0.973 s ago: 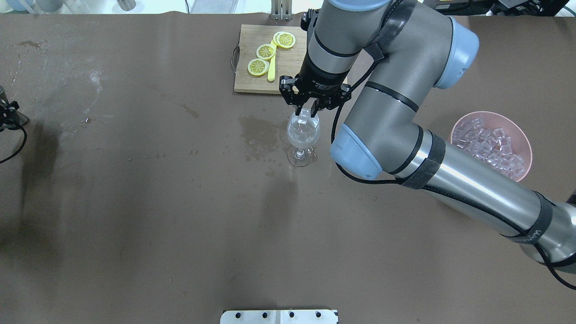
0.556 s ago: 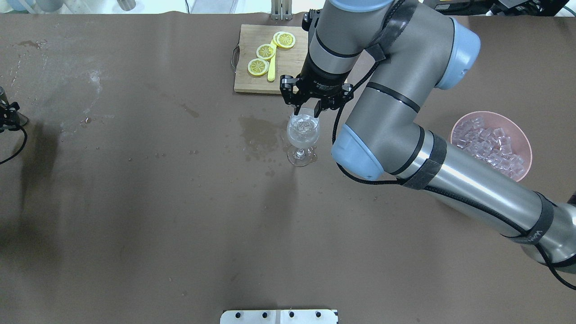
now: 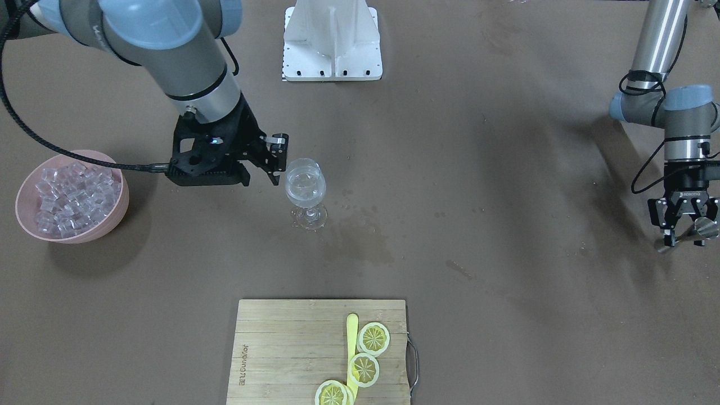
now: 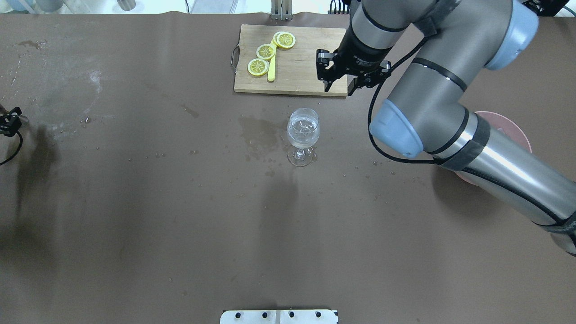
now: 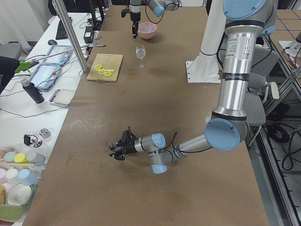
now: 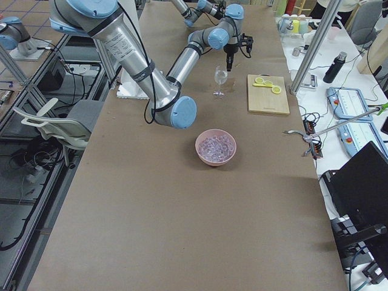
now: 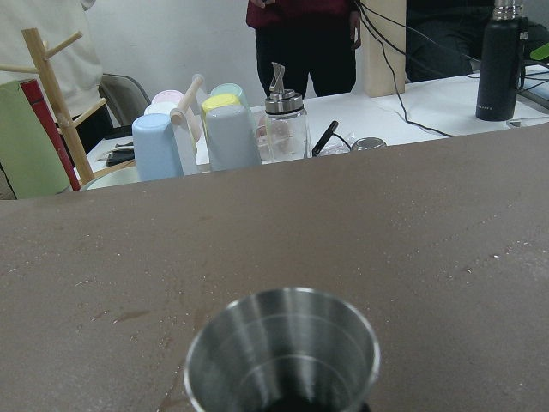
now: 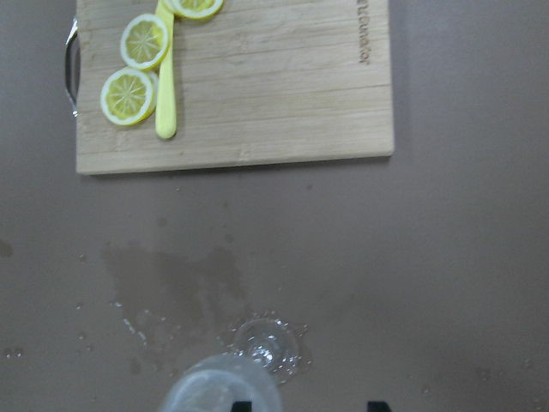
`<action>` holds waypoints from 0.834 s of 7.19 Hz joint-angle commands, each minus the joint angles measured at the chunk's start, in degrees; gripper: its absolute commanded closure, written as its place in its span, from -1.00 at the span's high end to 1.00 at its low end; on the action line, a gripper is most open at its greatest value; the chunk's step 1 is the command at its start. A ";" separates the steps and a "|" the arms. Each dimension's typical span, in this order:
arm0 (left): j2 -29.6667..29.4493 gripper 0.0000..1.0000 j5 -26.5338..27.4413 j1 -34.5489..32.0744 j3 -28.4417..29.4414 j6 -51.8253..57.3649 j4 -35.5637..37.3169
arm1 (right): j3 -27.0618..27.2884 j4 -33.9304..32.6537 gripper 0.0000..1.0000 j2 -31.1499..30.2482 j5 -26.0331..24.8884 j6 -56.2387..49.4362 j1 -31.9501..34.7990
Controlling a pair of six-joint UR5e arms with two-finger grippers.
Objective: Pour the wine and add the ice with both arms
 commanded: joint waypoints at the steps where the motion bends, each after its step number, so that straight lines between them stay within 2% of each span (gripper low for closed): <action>1: 3.96 0.96 -5.97 -0.09 -6.36 0.86 0.26 | 2.57 -0.01 0.12 -6.27 0.04 -6.83 5.20; 2: 5.73 0.96 -8.88 -0.78 -9.02 0.87 0.61 | 4.32 -0.45 0.13 -10.13 0.12 -11.48 7.57; 4: 7.67 0.96 -11.62 -2.37 -9.57 0.95 0.61 | 8.09 -0.19 0.15 -18.48 3.54 -18.53 12.15; 5: 9.77 0.96 -15.81 -5.42 -10.70 1.39 0.79 | 10.12 0.33 0.16 -22.78 3.55 -22.90 12.86; 6: 11.62 0.96 -24.12 -12.58 -12.54 5.92 1.92 | 12.49 0.68 0.17 -27.70 2.94 -25.99 13.13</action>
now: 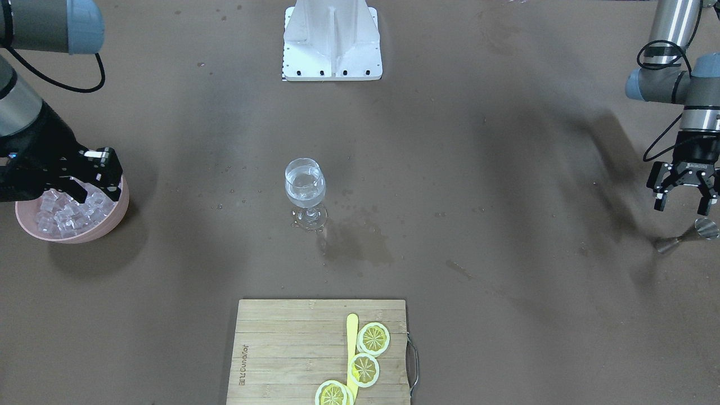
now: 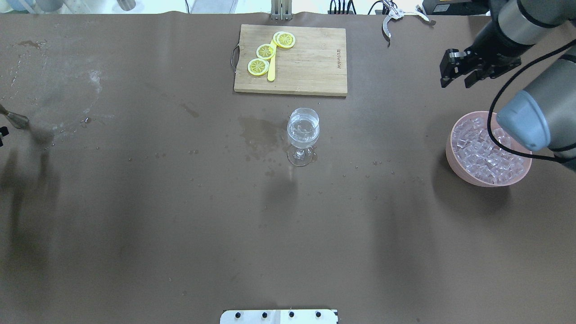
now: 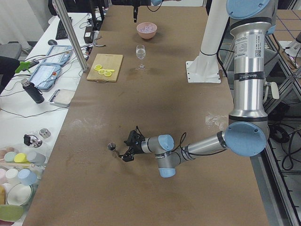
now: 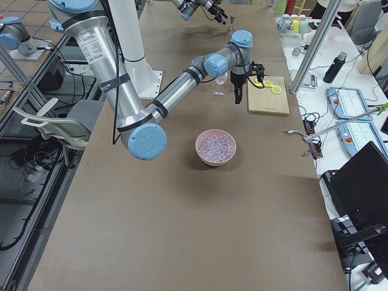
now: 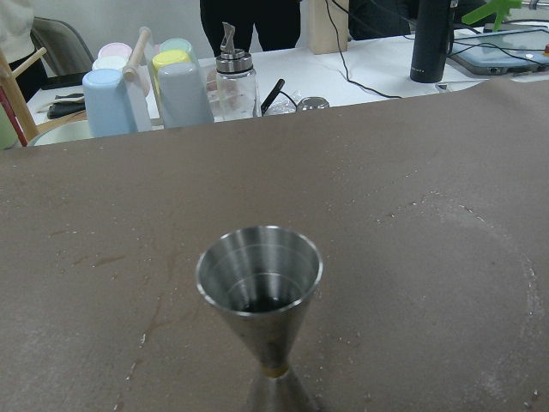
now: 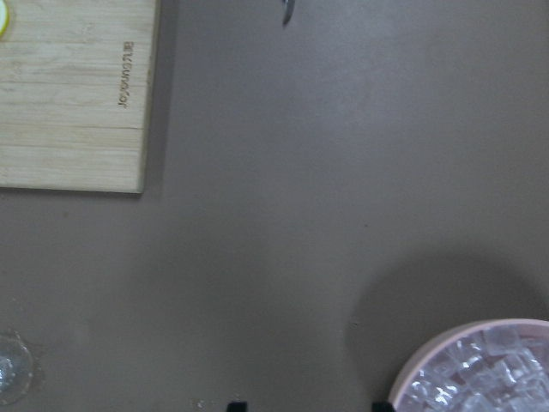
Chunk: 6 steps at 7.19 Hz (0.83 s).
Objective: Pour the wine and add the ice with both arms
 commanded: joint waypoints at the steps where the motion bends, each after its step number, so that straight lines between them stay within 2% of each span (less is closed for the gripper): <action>1: 2.51 0.96 -18.43 -16.29 -5.37 5.77 7.82 | 3.31 2.82 0.17 -9.64 -0.24 -6.73 1.58; 2: 1.99 0.96 -27.76 -25.69 -11.93 7.36 18.60 | 2.70 7.81 0.17 -14.90 -0.50 -9.10 1.76; 3: 1.55 0.96 -35.07 -31.53 -19.31 11.82 31.76 | 1.04 12.73 0.17 -17.13 -0.50 -9.91 2.81; 4: -0.80 0.96 -38.45 -34.20 -25.64 17.08 45.11 | -1.32 14.95 0.16 -17.93 -0.07 -11.66 3.86; 5: -2.74 0.96 -40.40 -34.92 -29.80 20.27 55.95 | -1.43 15.15 0.16 -17.68 -0.07 -11.41 3.88; 6: -5.37 0.96 -41.99 -35.71 -30.71 22.91 63.37 | -1.44 15.15 0.16 -17.59 0.02 -11.32 3.88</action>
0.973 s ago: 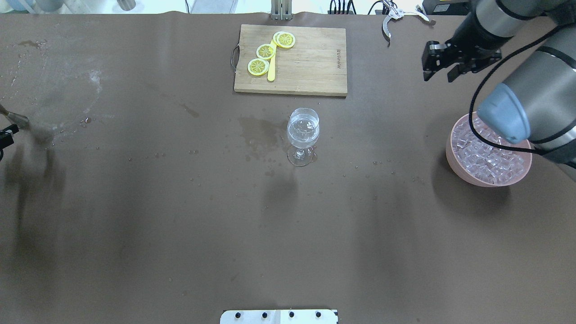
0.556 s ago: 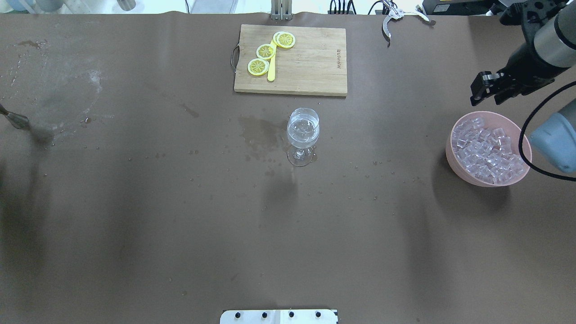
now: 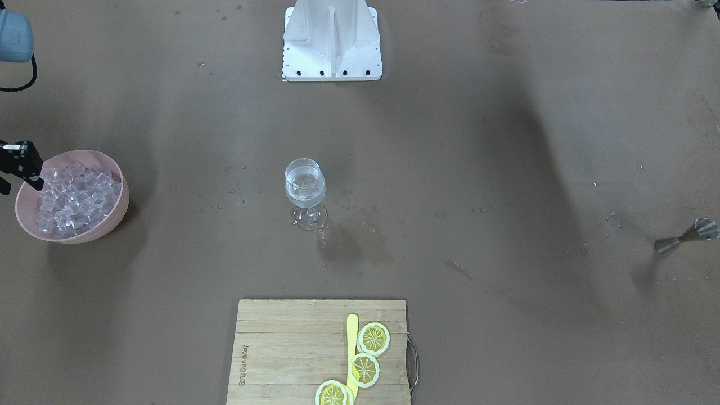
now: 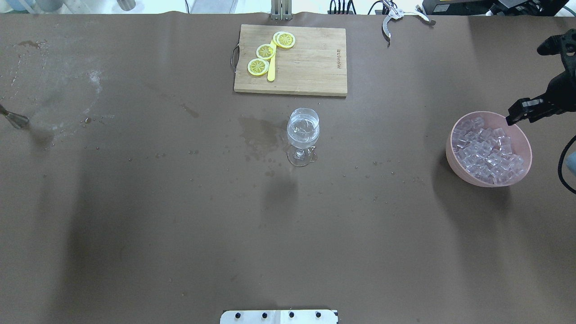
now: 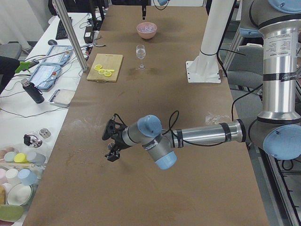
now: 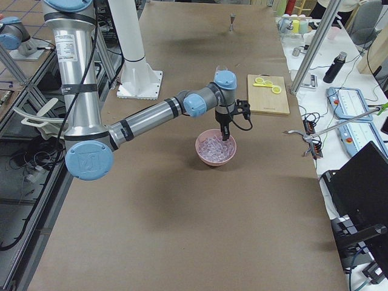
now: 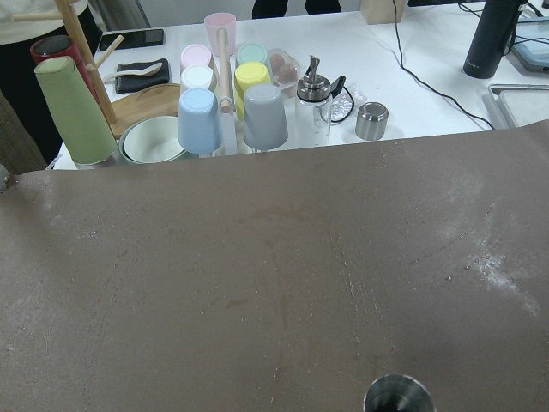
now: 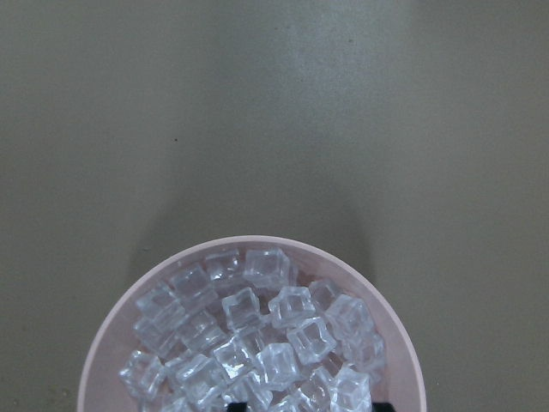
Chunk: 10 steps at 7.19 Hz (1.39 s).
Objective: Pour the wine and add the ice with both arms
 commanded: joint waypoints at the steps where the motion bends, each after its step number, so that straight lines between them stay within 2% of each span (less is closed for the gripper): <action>1: -4.73 0.96 -4.65 -1.75 -3.01 4.52 16.06 | -0.36 0.58 0.16 -0.11 0.11 0.05 0.17; 3: -5.54 0.96 -7.82 -1.76 -3.01 4.79 21.89 | 0.25 0.58 0.20 -0.54 0.38 0.66 0.17; 4: -5.89 0.96 -9.83 -1.84 -3.87 5.32 25.65 | 0.25 0.66 0.96 -0.55 0.29 0.92 0.17; 7: -7.20 0.96 -10.29 -1.93 -7.92 9.62 37.53 | 1.73 0.05 1.00 -0.11 0.55 1.10 1.30; 8: -8.86 0.96 -10.29 -2.02 -8.01 9.63 40.43 | 4.01 -3.00 1.00 -0.46 2.21 0.58 4.36; 9: -9.84 0.96 -10.29 -2.02 -8.01 9.63 42.02 | 3.68 -4.42 1.00 -0.89 6.75 -1.43 10.48; 10: -10.11 0.96 -10.29 -2.11 -8.01 9.63 42.65 | 1.94 -5.04 0.98 -1.51 8.36 -6.84 14.89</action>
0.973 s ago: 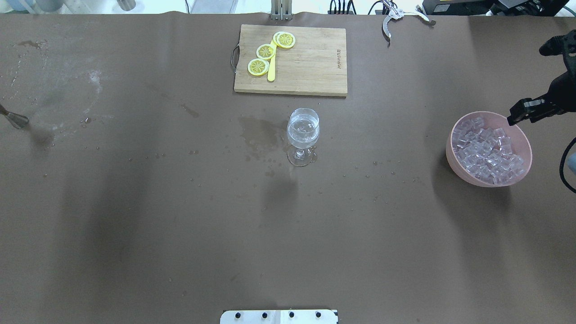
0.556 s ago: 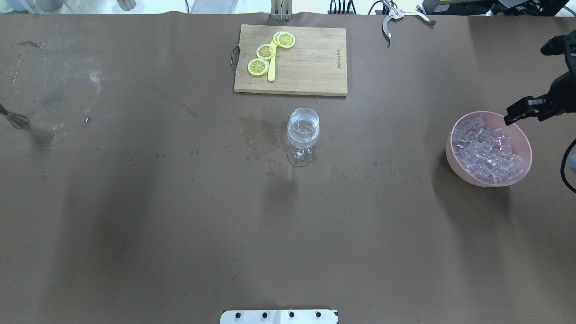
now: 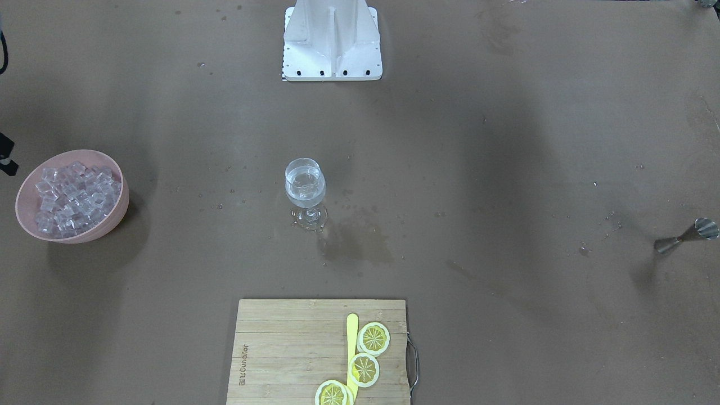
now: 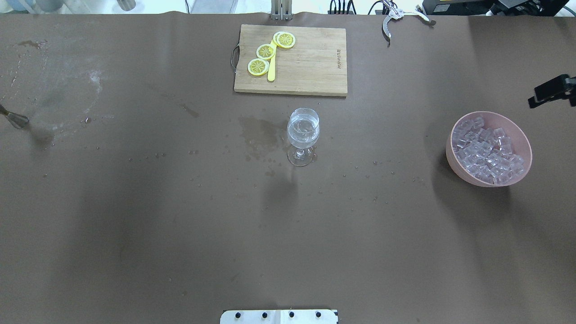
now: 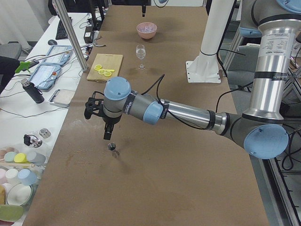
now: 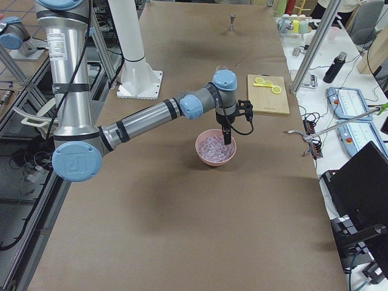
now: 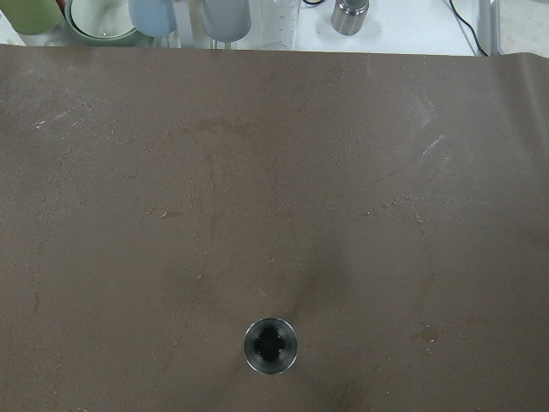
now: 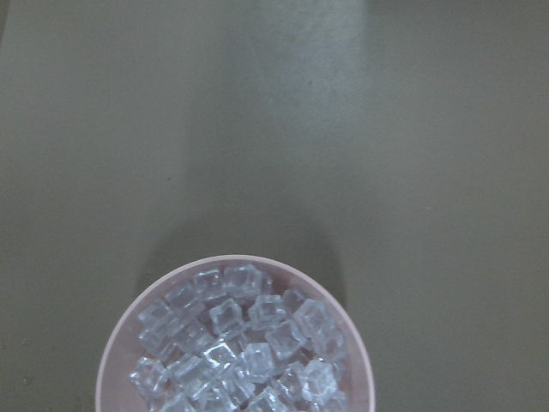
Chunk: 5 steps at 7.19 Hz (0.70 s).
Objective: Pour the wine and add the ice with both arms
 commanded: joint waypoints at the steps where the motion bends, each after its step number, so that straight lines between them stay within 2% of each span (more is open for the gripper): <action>1: -0.87 0.96 0.08 -0.07 0.12 0.06 1.62 | -5.56 -1.71 0.97 -0.40 3.52 -13.76 10.15; 3: -1.22 0.96 0.08 -0.16 0.47 0.06 1.62 | -13.48 -1.71 1.00 -0.04 3.70 -24.79 17.89; 5: -1.48 0.96 0.17 -0.16 0.56 0.06 1.71 | -15.96 -1.62 1.00 -0.04 2.91 -25.80 20.29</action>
